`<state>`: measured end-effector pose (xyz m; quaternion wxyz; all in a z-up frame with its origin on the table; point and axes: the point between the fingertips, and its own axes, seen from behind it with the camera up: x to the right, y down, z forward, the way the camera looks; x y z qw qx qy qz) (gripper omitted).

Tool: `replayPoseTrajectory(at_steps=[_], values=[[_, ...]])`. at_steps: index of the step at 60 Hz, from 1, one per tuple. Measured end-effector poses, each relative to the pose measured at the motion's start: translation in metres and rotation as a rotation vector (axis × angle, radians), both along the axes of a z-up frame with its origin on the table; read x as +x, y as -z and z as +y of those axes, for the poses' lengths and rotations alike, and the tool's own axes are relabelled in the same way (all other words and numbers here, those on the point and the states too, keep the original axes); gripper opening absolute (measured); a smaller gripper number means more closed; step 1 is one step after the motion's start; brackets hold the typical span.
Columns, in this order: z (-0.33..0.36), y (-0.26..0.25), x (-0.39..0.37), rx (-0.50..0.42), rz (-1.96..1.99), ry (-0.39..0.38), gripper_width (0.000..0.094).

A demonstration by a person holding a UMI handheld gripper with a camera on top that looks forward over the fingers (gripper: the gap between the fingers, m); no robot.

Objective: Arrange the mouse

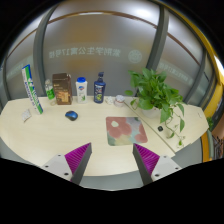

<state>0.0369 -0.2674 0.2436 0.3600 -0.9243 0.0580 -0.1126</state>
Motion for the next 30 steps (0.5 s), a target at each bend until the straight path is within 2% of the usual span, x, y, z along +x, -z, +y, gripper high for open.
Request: replayPoseTrajectory(at_steps=[9, 20, 25, 30], values=[[-0.009, 0.03, -0.005, -0.002, 0.004, 0.045, 0.0852], [-0.018, 0.098, -0.025, 0.011, -0.005, 0.078, 0.0853], [-0.011, 0.126, -0.048, 0.018, 0.023, 0.066, 0.0854], [0.009, 0.152, -0.076, 0.033, 0.06, 0.022, 0.0853]])
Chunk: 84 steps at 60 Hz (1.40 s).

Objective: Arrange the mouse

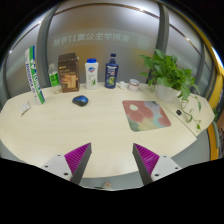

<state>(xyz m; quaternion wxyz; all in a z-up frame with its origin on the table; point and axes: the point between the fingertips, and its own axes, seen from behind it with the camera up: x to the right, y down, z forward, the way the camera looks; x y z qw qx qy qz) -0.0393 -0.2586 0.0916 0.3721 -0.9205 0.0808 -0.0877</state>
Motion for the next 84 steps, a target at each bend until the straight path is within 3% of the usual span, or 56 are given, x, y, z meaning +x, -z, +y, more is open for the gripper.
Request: replayPoseTrajectory(at_steps=[14, 24, 41, 58, 65, 68, 70, 84], values=[[0.121, 0.055, -0.057, 0.062, 0.036, -0.171, 0.0853], [0.212, 0.079, -0.069, 0.084, 0.034, -0.249, 0.0854], [0.296, 0.101, -0.081, 0.074, 0.036, -0.39, 0.0851], [0.349, 0.103, -0.085, 0.091, 0.071, -0.416, 0.0847], [0.363, 0.104, -0.086, 0.098, 0.088, -0.406, 0.0732], [0.365, 0.104, -0.09, 0.101, 0.087, -0.419, 0.0626], [0.366, 0.104, -0.092, 0.106, 0.082, -0.427, 0.0496], [0.358, 0.095, -0.096, 0.094, 0.075, -0.416, 0.0363]])
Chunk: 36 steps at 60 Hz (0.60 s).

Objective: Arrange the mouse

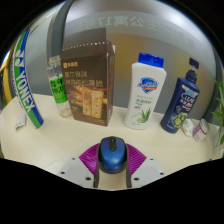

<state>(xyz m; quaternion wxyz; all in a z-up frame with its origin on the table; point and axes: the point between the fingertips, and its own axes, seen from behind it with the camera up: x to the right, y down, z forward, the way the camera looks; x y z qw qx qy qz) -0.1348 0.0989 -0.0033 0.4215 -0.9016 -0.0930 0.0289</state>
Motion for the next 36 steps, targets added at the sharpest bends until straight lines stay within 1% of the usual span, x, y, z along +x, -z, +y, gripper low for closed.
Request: replayPoseTrajectory(at_steps=[2, 4, 9, 17, 21, 24, 28, 33, 36], values=[[-0.006, -0.012, -0.002, 0.015, 0.006, -0.005, 0.0364], [-0.014, -0.03, -0.004, 0.04, -0.011, -0.027, 0.0362], [-0.037, -0.098, 0.0, 0.131, 0.003, -0.033, 0.0363], [-0.074, -0.219, 0.052, 0.285, 0.086, 0.052, 0.0364], [-0.089, -0.247, 0.095, 0.325, 0.09, 0.099, 0.0363], [-0.1, -0.251, 0.133, 0.332, 0.078, 0.137, 0.0364], [-0.113, -0.236, 0.186, 0.311, 0.043, 0.181, 0.0361], [-0.125, -0.188, 0.241, 0.232, 0.025, 0.221, 0.0361], [-0.136, -0.15, 0.269, 0.18, 0.006, 0.229, 0.0362]])
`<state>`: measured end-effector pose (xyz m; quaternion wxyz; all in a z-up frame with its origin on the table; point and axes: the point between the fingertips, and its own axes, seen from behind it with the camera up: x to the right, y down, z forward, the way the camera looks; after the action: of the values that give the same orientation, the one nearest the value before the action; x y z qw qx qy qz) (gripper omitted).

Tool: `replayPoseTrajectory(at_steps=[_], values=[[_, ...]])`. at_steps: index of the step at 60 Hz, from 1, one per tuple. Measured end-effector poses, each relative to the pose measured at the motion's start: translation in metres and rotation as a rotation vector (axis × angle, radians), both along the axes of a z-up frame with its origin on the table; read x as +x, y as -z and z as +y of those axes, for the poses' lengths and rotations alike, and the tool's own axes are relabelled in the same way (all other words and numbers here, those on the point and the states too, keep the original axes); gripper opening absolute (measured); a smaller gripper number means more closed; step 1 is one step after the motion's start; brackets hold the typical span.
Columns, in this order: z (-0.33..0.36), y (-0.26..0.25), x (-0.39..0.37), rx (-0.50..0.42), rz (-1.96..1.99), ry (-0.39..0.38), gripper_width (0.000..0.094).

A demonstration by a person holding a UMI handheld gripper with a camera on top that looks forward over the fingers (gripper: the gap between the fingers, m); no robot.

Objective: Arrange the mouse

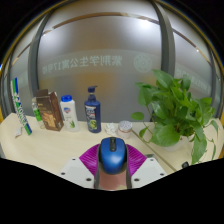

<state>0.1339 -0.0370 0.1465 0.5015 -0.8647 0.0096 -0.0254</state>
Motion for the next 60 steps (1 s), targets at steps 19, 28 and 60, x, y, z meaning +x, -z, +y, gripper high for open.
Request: replayPoseTrajectory(at_steps=[19, 28, 60], values=[[-0.015, 0.149, 0.07, -0.203, 0.069, -0.016, 0.0428], [-0.021, 0.15, 0.068, -0.211, 0.081, -0.033, 0.0638], [-0.149, 0.022, 0.049, -0.097, -0.03, 0.033, 0.0852]])
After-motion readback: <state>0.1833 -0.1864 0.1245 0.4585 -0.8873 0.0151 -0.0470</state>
